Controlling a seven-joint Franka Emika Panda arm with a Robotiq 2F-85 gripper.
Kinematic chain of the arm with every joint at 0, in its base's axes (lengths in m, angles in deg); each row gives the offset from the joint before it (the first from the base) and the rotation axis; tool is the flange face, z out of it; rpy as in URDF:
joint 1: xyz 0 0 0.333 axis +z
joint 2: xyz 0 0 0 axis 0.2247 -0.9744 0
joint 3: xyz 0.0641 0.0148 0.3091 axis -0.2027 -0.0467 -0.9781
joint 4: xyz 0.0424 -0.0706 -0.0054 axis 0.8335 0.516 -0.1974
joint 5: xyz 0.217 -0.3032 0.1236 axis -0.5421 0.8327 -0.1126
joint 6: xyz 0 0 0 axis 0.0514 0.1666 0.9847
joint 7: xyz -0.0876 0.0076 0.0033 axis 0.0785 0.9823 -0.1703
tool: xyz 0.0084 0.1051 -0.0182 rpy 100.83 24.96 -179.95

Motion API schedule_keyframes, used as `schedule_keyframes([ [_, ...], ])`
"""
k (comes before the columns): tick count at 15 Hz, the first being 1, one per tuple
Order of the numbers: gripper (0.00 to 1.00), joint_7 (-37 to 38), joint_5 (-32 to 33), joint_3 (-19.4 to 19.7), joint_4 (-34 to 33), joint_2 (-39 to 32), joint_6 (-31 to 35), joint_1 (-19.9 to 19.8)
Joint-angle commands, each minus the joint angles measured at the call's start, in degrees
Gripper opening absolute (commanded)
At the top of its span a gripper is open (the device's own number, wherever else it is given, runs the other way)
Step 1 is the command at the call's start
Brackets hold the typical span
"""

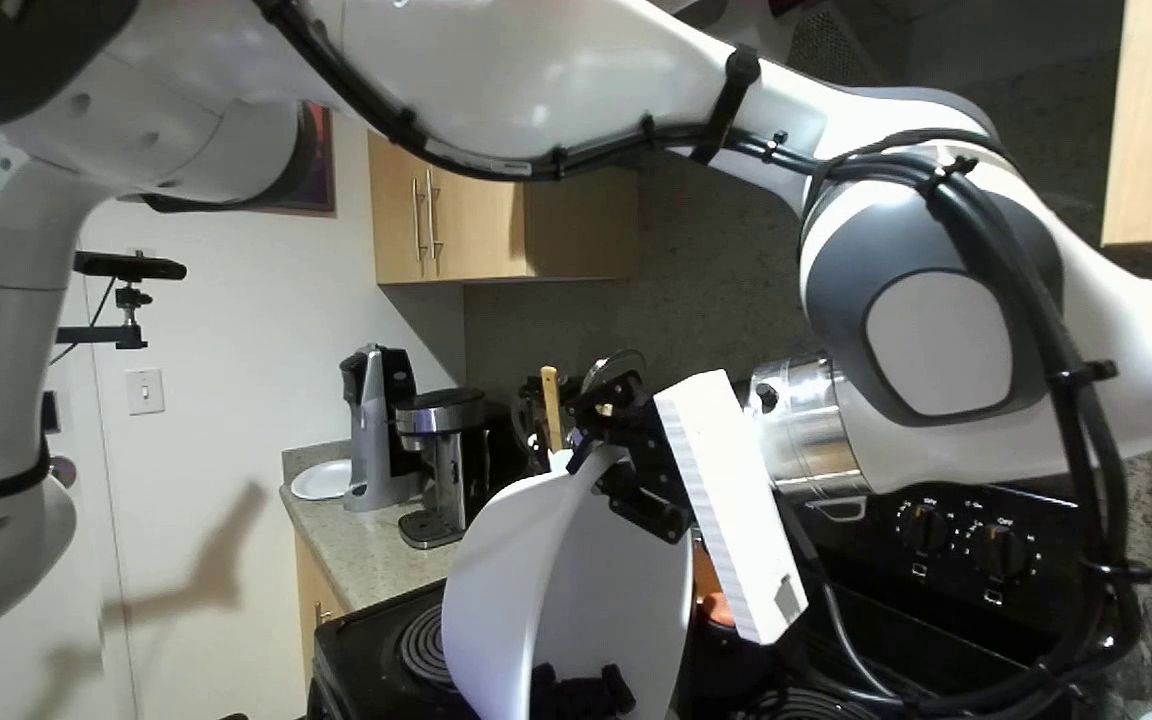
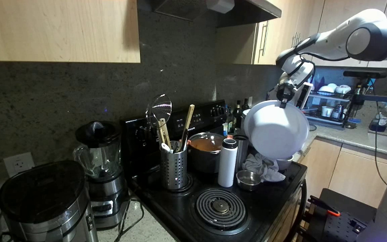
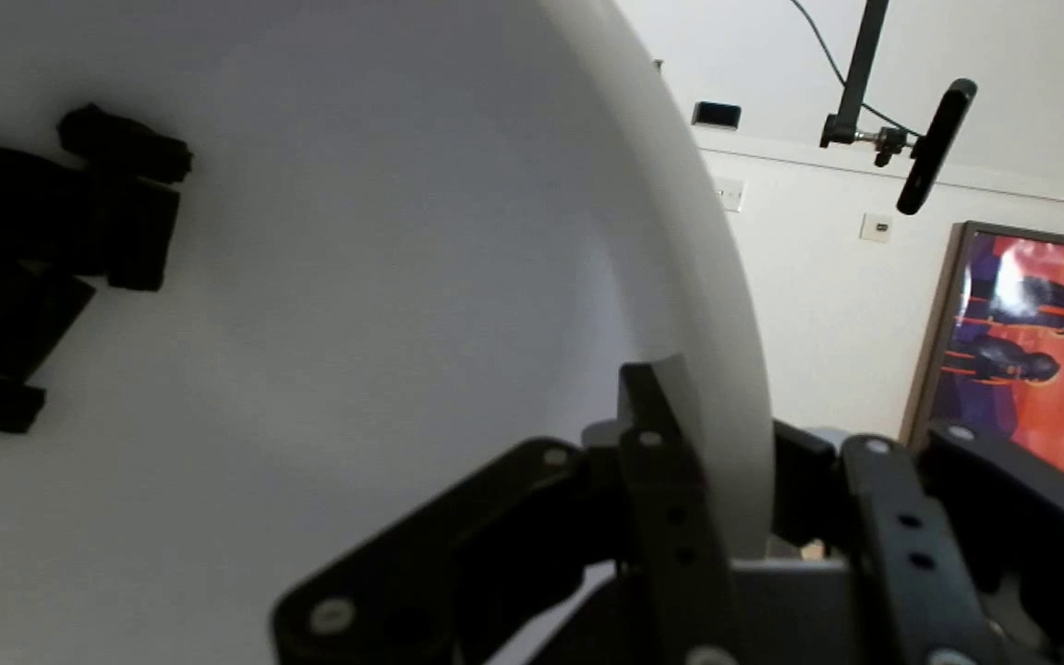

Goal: Pick up the white dish from the stove, pour some some of its contents in the bowl and put the back on the stove.

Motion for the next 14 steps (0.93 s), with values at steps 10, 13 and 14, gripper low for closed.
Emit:
schedule_keyframes([
  [10, 0.02, 0.6, -3.2, -0.8, -4.8, -3.0, -8.9, -2.6],
  [13, 0.02, 0.3, -3.1, -0.9, -6.8, -4.2, -11.0, -3.2],
  [14, 0.02, 0.4, -2.9, -0.9, -7.5, -4.6, -11.5, -3.3],
])
